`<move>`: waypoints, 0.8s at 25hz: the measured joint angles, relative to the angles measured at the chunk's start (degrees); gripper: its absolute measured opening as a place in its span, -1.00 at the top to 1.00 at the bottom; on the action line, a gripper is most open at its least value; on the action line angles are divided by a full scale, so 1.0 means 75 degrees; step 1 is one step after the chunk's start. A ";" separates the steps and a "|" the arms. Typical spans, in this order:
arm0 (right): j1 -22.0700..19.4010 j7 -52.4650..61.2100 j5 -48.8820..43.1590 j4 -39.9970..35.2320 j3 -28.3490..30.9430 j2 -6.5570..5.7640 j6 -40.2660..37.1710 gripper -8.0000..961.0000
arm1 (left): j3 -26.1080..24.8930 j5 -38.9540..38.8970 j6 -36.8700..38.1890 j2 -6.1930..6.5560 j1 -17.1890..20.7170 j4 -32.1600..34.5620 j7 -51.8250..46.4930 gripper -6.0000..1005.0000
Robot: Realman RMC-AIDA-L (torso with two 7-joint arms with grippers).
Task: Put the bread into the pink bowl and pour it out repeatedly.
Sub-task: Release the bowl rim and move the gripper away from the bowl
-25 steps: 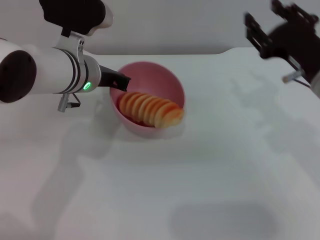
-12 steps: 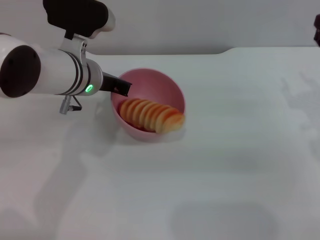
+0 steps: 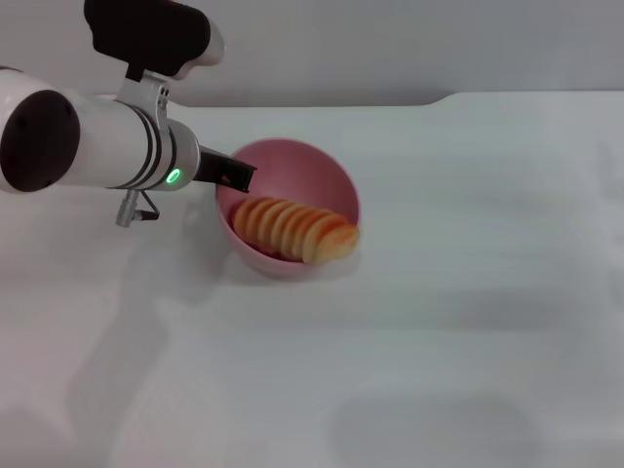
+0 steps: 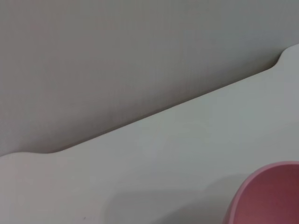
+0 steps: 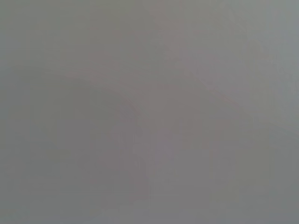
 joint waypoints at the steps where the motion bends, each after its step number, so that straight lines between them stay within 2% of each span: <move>1: 0.0004 -0.0082 0.0457 0.0102 -0.0123 0.0003 -0.0281 -0.19 | -0.0005 -0.0002 0.0000 0.0000 0.0000 -0.0012 -0.0006 0.83; 4: -0.0034 -0.0024 0.1831 0.0083 -0.0385 0.0004 -0.0483 -0.19 | -0.0049 0.0000 -0.0001 0.0000 -0.0021 -0.0072 -0.0039 0.83; 7: 0.0004 0.0068 0.2599 0.0139 -0.0622 -0.0039 -0.0182 -0.19 | -0.0099 -0.0001 -0.0003 0.0003 -0.0049 -0.0117 -0.0084 0.83; 12: 0.0159 0.0068 0.2700 0.0596 -0.0958 -0.0046 -0.0151 -0.19 | -0.0130 0.0000 -0.0232 0.0007 -0.0070 -0.0087 -0.0176 0.83; 20: 0.0132 0.0068 0.2727 0.0651 -0.1142 -0.0028 -0.0154 -0.19 | -0.0053 -0.0517 -0.0620 -0.0006 -0.0031 0.0101 -0.0313 0.82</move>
